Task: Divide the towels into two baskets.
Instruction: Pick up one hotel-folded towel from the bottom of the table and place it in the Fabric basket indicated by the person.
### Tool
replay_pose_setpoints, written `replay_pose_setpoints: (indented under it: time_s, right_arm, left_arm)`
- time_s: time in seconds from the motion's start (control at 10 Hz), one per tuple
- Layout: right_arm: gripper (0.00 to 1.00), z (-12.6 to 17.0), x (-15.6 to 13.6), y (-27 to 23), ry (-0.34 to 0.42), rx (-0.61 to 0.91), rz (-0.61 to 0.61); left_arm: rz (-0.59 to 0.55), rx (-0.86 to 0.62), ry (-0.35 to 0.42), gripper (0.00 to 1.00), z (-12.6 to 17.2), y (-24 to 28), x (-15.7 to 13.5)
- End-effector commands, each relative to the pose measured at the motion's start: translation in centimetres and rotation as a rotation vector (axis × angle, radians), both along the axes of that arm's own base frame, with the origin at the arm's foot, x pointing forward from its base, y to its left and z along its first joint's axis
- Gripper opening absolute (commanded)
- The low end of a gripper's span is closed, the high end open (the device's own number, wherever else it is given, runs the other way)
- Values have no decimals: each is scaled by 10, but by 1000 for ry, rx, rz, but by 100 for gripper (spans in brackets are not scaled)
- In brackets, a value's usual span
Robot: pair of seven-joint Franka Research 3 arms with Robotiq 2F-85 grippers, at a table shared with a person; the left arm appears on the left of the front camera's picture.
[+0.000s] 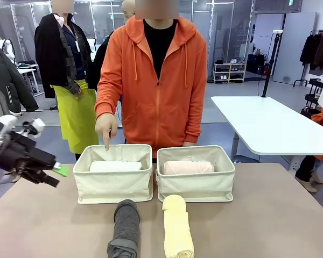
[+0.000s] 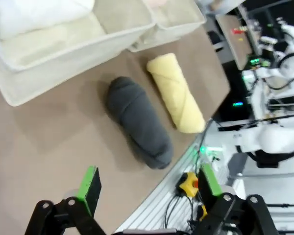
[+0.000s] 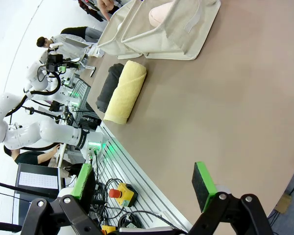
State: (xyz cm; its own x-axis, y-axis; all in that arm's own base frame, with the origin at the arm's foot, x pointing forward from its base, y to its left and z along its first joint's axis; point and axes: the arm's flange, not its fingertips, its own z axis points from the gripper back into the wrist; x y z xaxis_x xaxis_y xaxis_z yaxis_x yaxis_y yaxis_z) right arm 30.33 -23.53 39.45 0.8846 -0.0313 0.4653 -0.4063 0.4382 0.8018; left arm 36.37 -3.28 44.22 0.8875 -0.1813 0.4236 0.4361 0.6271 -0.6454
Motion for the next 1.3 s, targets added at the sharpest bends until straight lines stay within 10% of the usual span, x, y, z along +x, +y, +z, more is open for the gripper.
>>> replay_pose_setpoints:
  time_s: [0.0, 1.2]
  right_arm:
    - [100, 3, -2, 1, 12, -6, -6]
    - [100, 3, -2, 1, 12, -6, -6]
  left_arm:
    - [50, 94, 29, 100, -16, -34, -4]
    - [115, 157, 201, 100, -108, -151, -8]
